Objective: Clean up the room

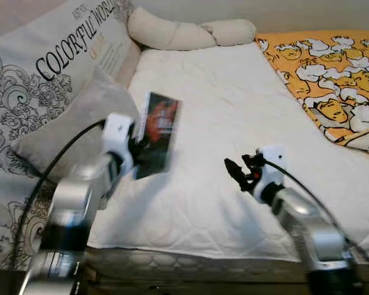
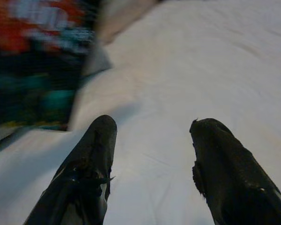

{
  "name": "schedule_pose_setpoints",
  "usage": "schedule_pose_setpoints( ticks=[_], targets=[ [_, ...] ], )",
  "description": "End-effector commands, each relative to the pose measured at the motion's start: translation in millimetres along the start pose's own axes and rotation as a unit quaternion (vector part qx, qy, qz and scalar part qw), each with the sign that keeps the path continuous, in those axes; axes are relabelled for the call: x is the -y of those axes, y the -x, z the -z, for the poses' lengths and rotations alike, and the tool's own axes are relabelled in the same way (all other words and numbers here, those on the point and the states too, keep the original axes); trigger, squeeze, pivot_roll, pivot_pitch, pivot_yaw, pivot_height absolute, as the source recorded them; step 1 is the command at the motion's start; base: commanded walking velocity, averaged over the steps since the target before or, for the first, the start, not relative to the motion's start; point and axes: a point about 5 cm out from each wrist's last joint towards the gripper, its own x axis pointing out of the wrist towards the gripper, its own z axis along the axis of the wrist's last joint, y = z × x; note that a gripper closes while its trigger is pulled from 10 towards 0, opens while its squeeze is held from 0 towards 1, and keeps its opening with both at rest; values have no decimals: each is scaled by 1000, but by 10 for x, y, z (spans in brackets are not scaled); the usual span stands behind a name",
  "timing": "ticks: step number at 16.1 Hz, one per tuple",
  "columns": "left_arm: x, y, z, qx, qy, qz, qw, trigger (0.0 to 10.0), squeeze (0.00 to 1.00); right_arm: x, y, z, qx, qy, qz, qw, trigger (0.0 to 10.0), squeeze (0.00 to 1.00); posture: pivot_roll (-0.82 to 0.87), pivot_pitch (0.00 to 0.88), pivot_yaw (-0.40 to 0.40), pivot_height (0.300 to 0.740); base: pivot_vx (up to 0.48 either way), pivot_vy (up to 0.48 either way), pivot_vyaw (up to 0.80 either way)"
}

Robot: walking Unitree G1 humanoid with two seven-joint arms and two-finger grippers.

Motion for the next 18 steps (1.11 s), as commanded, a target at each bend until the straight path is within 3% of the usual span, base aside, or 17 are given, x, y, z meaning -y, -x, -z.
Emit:
schedule_pose_setpoints(
  ticks=[1,3,7,9,12,13,16,17,18],
  targets=[
    [-61,-34,-125,12,31,18,999,10000,0,-76,26,-101,8,17,-46,999,10000,0,-109,0,99,740,0,0,0],
    [-82,-188,-169,-15,85,74,994,10000,0,-83,190,-217,5,25,-113,993,10000,0,-162,0,105,740,0,0,0],
    [-37,-327,-88,-59,147,124,980,10000,0,-163,415,-321,-27,40,-197,979,10000,0,-210,8,98,740,0,0,0],
    [18,-404,163,-114,180,136,967,10000,0,-215,603,-329,-71,47,-252,964,10000,0,-261,81,86,740,0,0,0],
    [7,-419,271,-131,181,127,966,10000,0,-211,699,-335,-94,44,-260,960,10000,0,-299,124,77,740,0,0,0],
    [-40,-423,367,-146,167,91,971,10000,0,-200,819,-346,-115,43,-260,958,10000,0,-330,153,80,740,0,0,0],
    [-130,-420,414,-152,129,39,979,10000,0,-215,947,-336,-144,44,-255,955,10000,0,-375,188,90,740,0,0,0],
    [-176,-415,415,-149,110,14,983,10000,1000,-235,984,-316,-152,45,-255,954,10000,0,-378,189,91,740,0,0,0],
    [-185,-415,411,-147,106,10,983,10000,1000,-242,997,-315,-154,45,-256,953,10000,0,-381,190,94,740,0,0,0]
  ],
)
